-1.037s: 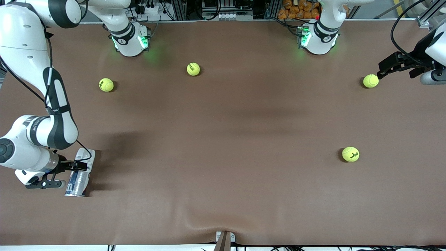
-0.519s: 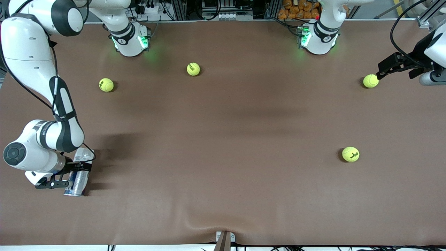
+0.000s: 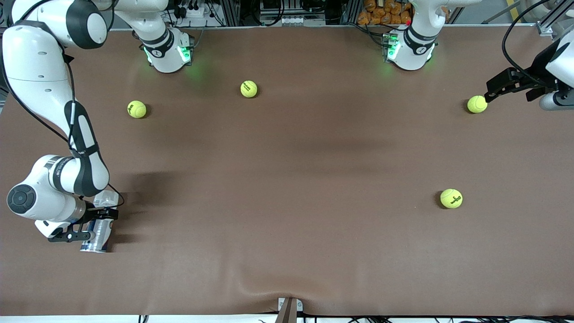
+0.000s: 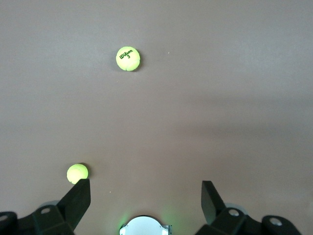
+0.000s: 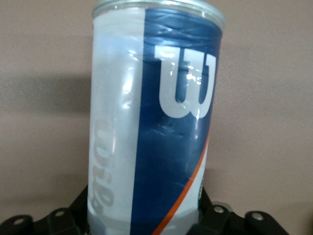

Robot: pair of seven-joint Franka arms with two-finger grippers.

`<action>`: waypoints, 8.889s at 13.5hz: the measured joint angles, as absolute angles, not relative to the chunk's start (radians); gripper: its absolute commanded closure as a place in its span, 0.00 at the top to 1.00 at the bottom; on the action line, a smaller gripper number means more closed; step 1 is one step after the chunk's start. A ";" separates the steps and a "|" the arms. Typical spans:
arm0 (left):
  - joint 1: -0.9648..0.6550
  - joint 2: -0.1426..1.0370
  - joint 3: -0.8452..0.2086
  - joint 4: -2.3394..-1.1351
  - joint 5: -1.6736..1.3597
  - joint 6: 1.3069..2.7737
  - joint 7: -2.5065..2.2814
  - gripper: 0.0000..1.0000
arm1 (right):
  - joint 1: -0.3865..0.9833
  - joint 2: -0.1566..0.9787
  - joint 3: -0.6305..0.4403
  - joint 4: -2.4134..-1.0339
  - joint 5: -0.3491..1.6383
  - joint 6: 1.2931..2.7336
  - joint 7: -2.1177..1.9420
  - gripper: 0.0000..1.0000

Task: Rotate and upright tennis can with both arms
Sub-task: 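Close the right gripper around the can and lift it, then carry the can to the table middle and lay it down sideways, then open the right gripper and withdraw while the left gripper reaches in, then return the right arm to rest while the left gripper grasps the can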

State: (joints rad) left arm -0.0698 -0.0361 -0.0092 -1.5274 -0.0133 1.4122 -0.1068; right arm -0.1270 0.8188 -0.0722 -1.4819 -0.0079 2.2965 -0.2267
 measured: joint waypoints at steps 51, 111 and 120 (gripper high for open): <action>-0.064 -0.036 -0.009 -1.545 -0.013 1.435 -0.106 1.00 | 0.598 0.871 0.305 -1.359 -0.319 2.415 -0.680 1.00; -0.188 0.519 -0.181 -2.175 -1.492 2.184 0.555 0.81 | -0.064 0.018 -0.059 -1.464 0.038 1.430 -0.002 1.00; -0.244 0.555 -0.184 -2.182 -1.619 2.209 0.565 0.40 | -0.059 0.006 -0.023 -1.463 0.035 1.430 0.014 1.00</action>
